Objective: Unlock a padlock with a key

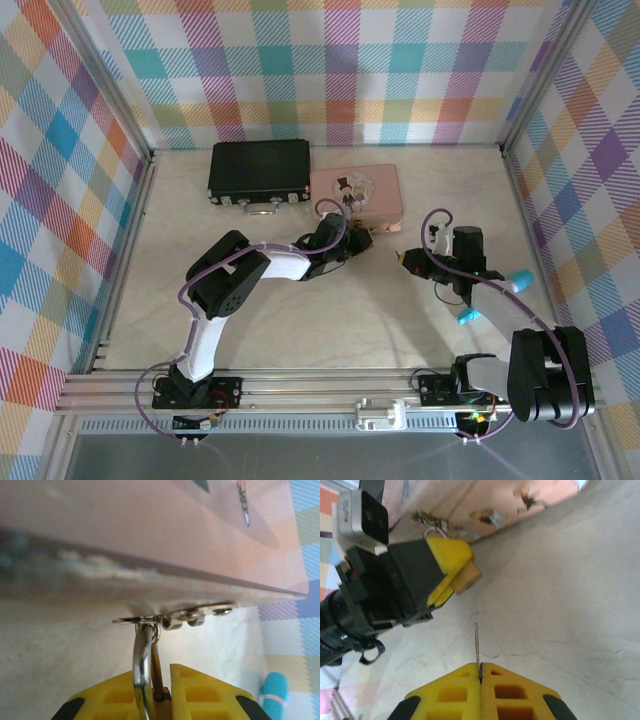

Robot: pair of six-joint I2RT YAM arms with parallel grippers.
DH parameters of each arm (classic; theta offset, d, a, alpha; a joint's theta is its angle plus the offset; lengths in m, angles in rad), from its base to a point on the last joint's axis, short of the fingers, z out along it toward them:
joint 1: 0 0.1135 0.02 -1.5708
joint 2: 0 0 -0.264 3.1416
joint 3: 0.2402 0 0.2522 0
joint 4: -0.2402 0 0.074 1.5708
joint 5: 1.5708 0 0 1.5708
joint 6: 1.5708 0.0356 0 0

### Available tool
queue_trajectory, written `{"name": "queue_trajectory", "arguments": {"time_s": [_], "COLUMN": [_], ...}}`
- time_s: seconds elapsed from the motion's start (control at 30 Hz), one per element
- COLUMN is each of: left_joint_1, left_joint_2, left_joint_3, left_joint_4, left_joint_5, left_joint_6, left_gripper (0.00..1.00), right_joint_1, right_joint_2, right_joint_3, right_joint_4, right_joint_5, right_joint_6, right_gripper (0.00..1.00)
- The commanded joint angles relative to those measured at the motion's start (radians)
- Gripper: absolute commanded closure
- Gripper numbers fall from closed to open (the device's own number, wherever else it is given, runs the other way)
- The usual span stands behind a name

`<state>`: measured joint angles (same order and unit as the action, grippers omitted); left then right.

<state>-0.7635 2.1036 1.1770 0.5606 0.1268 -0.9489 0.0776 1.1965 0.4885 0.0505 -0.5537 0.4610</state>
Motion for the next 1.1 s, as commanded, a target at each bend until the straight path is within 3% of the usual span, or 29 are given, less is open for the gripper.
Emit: {"name": "queue_trajectory", "arguments": {"time_s": [0.0,0.47,1.07], "left_joint_1": [0.006,0.012,0.007], "left_joint_2": [-0.069,-0.106,-0.069], "left_joint_3": [-0.025,-0.052,-0.063], "left_joint_4": [0.189,0.304,0.454], "left_joint_5": [0.111,0.183,0.217], "left_joint_6": [-0.13,-0.174,-0.197], "left_gripper": [1.0,1.0,1.0], "right_joint_1": [-0.007,-0.024,-0.025], "right_joint_2": [0.0,0.15,0.268], "right_joint_3": [-0.039,-0.084,-0.043], "right_joint_4": [0.138,0.482,0.666], "right_joint_5": [-0.135,-0.281,-0.303], "right_joint_6": [0.066,0.192,0.298], "right_gripper": [1.0,1.0,1.0]}}
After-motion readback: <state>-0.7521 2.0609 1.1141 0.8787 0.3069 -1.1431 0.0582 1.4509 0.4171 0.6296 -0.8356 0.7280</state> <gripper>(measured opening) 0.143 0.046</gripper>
